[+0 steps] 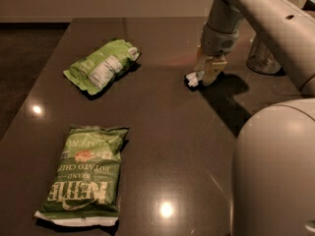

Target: Move rxbar blueberry near green jalapeno chip bag

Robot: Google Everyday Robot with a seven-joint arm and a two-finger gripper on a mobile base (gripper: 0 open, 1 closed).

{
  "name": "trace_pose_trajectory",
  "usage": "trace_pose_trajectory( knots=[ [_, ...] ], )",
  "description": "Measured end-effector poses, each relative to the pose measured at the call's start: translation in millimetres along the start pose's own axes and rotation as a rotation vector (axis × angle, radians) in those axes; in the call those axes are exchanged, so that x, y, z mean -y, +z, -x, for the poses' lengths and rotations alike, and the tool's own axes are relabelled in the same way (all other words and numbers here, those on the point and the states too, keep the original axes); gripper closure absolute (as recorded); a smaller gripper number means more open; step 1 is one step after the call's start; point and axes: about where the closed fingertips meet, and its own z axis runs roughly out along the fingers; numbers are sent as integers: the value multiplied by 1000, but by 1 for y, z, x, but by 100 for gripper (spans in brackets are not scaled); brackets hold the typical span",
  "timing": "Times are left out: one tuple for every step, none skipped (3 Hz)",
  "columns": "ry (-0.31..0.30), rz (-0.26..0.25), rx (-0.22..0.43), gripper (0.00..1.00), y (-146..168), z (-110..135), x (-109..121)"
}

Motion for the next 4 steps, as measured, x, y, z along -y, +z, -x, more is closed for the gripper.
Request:
trace_pose_trajectory(
  knots=[
    [-14,13,16,85,-3,11,-13],
    [-29,19,49,100,-13,29,-39],
    [-54,10,140,100,-36,67,-78],
    [-100,19,240,100,-55,115,-115]
  ],
)
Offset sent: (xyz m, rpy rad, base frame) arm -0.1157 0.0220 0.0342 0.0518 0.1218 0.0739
